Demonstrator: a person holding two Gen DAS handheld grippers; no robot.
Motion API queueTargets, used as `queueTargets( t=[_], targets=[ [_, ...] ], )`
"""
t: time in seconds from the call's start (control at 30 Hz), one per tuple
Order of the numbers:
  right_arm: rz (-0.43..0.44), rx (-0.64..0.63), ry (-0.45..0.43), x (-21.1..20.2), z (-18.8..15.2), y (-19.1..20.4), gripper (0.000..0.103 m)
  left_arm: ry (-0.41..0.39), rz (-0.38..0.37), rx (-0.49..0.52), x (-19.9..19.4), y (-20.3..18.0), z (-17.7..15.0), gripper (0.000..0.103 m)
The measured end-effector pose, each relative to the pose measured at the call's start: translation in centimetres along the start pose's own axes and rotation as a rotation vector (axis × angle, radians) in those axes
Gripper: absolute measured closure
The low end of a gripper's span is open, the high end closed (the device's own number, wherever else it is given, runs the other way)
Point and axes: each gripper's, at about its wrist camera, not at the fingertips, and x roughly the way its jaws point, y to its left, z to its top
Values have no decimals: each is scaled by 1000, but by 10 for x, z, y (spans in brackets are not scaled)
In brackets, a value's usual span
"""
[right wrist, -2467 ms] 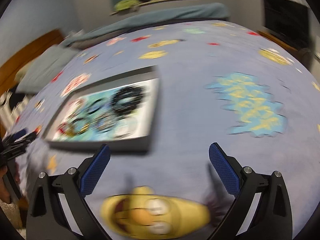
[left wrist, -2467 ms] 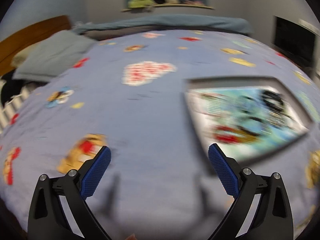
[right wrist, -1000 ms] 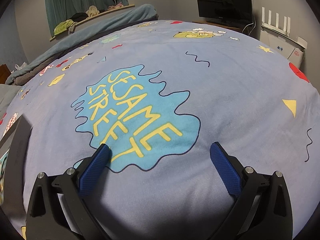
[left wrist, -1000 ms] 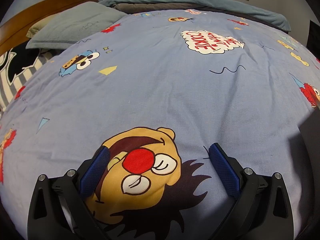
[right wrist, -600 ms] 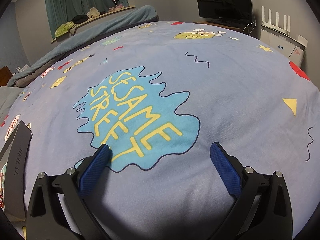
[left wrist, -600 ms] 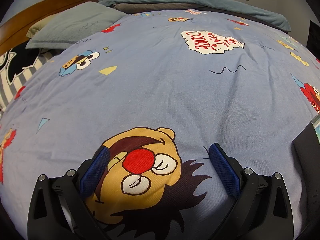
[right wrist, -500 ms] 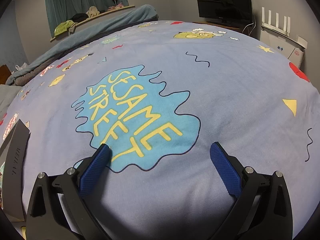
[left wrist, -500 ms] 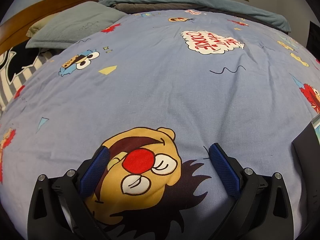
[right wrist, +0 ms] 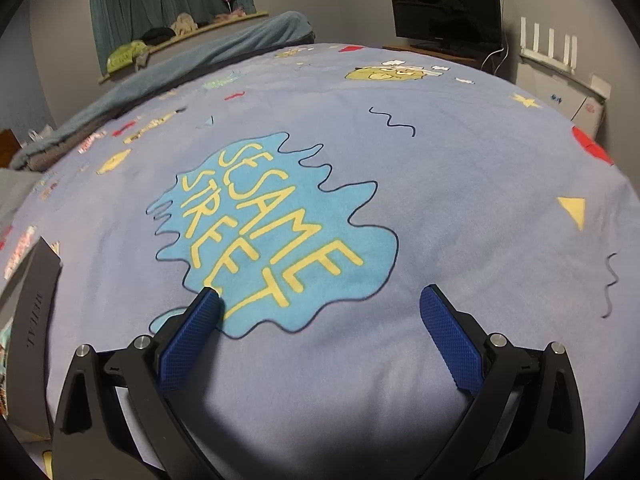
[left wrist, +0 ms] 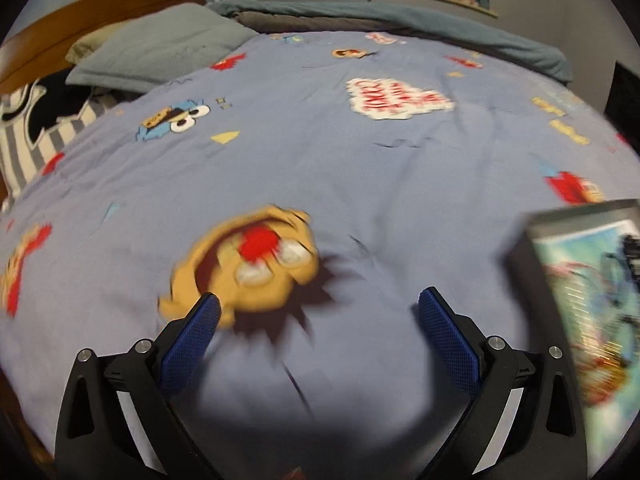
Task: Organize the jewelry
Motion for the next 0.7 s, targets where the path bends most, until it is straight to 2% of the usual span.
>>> queueTargets(
  t=[0.07,0.17,0.33,0.4,0.5,0.6,0.7],
  targets=[
    [-9,-25,5,-7,-4,8,4,10,-50,-10,-27,-17,-8,5],
    [-5,-49,-13,-12,-10,13,4,20,-85,29,-64,-53,-16,5],
    [54,-3,-9,-10,-10,3,4,-75,-177,148,-126,-121,-31,5],
    [61,1,-14,-10,-11,2,4,-94,-174,194,-136,-143,-39,5],
    [72,7,-21,-11,-11,2,4,-97,-125,244,-135,-163,-48,5],
    [80,12,-26,-12,-12,1,4,-56,-135,241,-127,-170,-53,5],
    [70,4,-18,-13,-12,2,4,-60,-118,220,-126,-164,-54,5]
  ],
)
